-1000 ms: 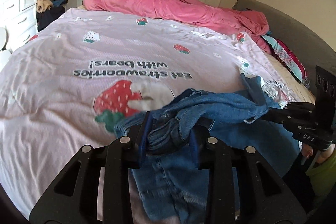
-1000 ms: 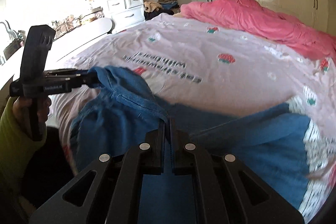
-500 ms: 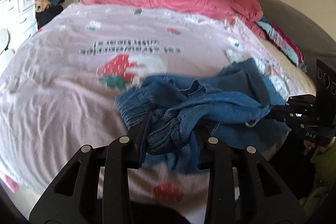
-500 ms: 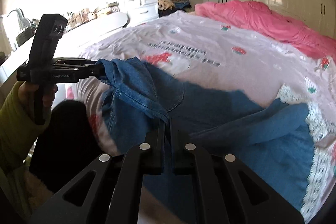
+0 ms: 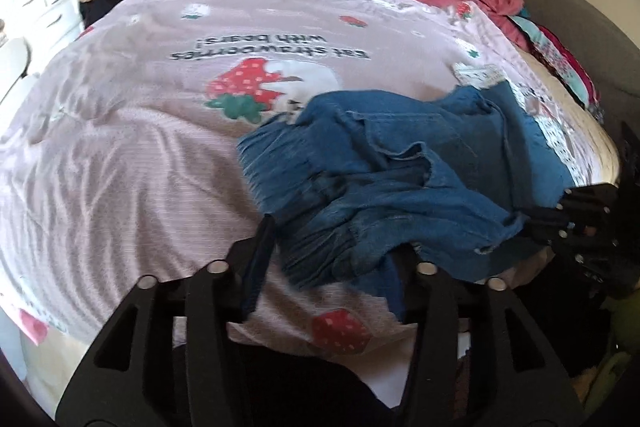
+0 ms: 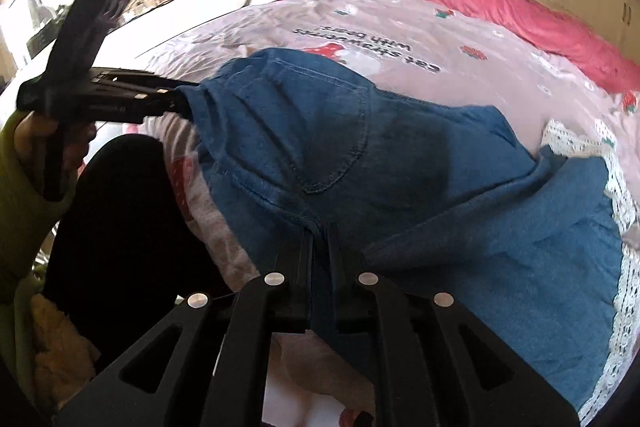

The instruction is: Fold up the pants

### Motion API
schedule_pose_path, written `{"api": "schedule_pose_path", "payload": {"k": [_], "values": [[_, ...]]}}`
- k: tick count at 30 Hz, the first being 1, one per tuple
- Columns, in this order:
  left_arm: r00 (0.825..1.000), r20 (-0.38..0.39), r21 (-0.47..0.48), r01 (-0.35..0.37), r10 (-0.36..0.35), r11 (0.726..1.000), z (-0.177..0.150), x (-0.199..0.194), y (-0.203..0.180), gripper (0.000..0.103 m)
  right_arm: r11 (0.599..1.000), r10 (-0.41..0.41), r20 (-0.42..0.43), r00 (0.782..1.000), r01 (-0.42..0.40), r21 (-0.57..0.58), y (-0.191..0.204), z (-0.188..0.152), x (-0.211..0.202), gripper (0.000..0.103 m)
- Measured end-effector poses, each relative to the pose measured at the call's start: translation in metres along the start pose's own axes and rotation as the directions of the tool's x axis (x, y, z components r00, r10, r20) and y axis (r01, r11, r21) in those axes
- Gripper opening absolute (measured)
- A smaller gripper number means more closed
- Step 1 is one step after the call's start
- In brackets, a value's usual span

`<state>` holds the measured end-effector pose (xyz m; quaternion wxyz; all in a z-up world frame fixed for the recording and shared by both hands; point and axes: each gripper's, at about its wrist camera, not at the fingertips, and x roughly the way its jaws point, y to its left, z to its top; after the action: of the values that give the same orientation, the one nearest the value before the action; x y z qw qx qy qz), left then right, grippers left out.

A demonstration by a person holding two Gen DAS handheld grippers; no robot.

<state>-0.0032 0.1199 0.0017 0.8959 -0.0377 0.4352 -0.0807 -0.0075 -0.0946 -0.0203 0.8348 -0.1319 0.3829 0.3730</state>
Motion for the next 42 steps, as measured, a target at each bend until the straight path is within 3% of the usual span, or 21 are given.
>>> {"api": "schedule_pose_path", "payload": {"k": [8,13,17,19,22,26,32,36,39,42], "values": [[0.999,-0.030,-0.008,-0.016,0.016,1.000,-0.009,-0.016,0.011,0.057,1.000,0.021,-0.023,1.000,-0.021,-0.012,0.007,-0.004,0.011,0.010],[0.999,-0.051,-0.014,-0.012,0.011,1.000,-0.012,-0.021,0.013,0.058,0.999,0.019,-0.014,1.000,-0.018,0.028,0.002,-0.004,0.011,0.010],[0.996,-0.083,-0.084,0.004,-0.011,0.996,-0.003,-0.003,0.026,0.060,1.000,0.006,-0.024,1.000,-0.005,0.019,0.005,-0.007,0.015,0.011],[0.998,-0.069,-0.108,0.005,-0.013,0.994,0.006,0.001,0.029,0.060,0.999,0.016,-0.012,1.000,-0.015,0.028,0.003,-0.007,0.013,0.011],[0.999,-0.011,-0.040,-0.045,0.045,0.998,0.015,-0.002,0.015,0.060,0.998,0.029,0.015,0.999,-0.029,0.051,0.000,-0.004,0.008,0.011],[0.994,-0.106,-0.040,-0.044,0.039,0.998,0.001,0.013,0.020,0.064,0.999,0.032,-0.030,0.999,-0.031,0.028,0.003,-0.010,0.015,0.015],[0.993,-0.119,-0.076,-0.004,-0.005,0.997,-0.013,0.000,0.035,0.072,0.989,0.105,-0.019,0.994,-0.102,0.110,-0.010,-0.012,0.015,0.016],[0.993,-0.113,-0.065,-0.033,0.026,0.997,-0.018,-0.014,0.039,0.070,0.986,0.116,-0.018,0.993,-0.113,0.119,-0.010,-0.013,0.012,0.019],[0.996,-0.093,-0.116,0.002,-0.013,0.993,-0.020,-0.030,0.047,0.062,0.983,0.129,-0.030,0.991,-0.124,0.137,-0.012,-0.013,0.015,0.025],[0.998,-0.059,-0.086,-0.024,0.019,0.996,-0.012,-0.039,0.037,0.062,0.983,0.148,-0.032,0.989,-0.143,0.119,-0.008,-0.011,0.011,0.032]]}}
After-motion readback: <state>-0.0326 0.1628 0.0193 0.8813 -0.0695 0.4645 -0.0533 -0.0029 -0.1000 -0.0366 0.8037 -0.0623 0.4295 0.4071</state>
